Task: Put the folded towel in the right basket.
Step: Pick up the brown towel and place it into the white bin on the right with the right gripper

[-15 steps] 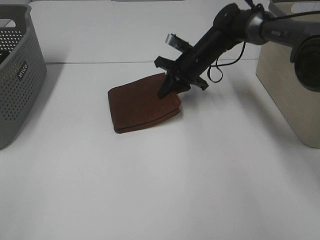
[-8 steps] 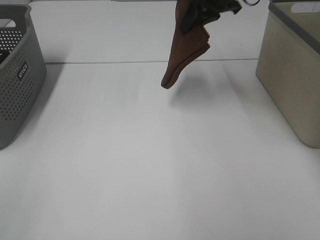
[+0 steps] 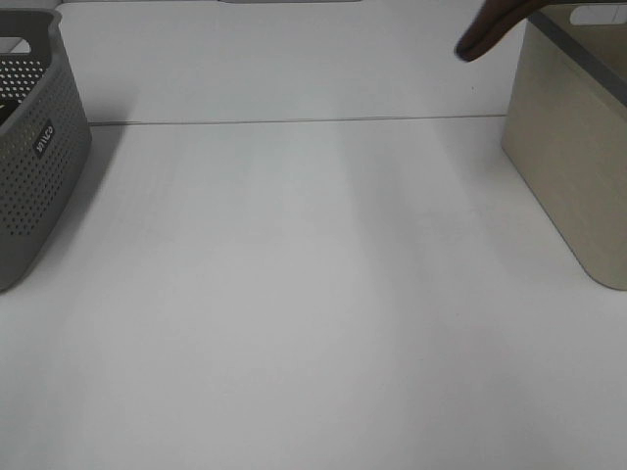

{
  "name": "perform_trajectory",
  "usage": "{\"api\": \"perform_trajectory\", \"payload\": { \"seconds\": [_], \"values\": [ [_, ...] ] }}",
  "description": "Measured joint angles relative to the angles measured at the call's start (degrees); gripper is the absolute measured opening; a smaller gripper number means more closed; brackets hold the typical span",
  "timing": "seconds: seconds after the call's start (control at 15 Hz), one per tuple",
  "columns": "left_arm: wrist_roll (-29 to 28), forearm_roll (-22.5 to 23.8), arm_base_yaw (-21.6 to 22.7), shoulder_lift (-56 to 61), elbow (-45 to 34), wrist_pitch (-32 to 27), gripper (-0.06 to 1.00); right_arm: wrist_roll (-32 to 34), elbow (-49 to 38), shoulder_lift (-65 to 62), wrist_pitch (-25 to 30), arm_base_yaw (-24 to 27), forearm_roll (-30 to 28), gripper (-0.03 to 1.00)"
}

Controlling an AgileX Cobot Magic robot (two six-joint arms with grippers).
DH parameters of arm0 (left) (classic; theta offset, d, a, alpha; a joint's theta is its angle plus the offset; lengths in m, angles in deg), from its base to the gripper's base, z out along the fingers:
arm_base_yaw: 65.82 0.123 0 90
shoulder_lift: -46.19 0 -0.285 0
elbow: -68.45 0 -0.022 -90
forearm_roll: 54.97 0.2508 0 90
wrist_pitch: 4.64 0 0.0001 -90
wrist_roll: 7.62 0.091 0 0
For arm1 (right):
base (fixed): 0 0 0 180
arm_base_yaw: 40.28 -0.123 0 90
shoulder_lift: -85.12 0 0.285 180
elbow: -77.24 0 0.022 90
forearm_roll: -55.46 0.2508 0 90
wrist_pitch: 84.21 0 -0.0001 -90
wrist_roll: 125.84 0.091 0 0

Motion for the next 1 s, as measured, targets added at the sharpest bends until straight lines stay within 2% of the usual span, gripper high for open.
{"api": "perform_trajectory", "payload": {
  "seconds": [0.13, 0.4, 0.73, 0.8, 1.0],
  "values": [
    [0.0, 0.0, 0.0, 0.0, 0.0, 0.0, 0.97, 0.0, 0.0, -2.1, 0.0, 6.1, -0.1, 0.08],
    [0.0, 0.0, 0.0, 0.0, 0.0, 0.0, 0.97, 0.2, -1.5, -2.6, -0.1, 14.1, -0.1, 0.08],
    [0.0, 0.0, 0.0, 0.0, 0.0, 0.0, 0.97, 1.0, -12.4, -0.3, -0.1, 15.2, -3.1, 0.09],
    [0.0, 0.0, 0.0, 0.0, 0.0, 0.0, 0.97, 2.8, -14.0, 1.9, 0.0, 15.2, -4.2, 0.23],
    [0.0, 0.0, 0.0, 0.0, 0.0, 0.0, 0.97, 3.4, -14.0, 2.7, -0.1, 15.1, -4.4, 0.54]
  ]
}}
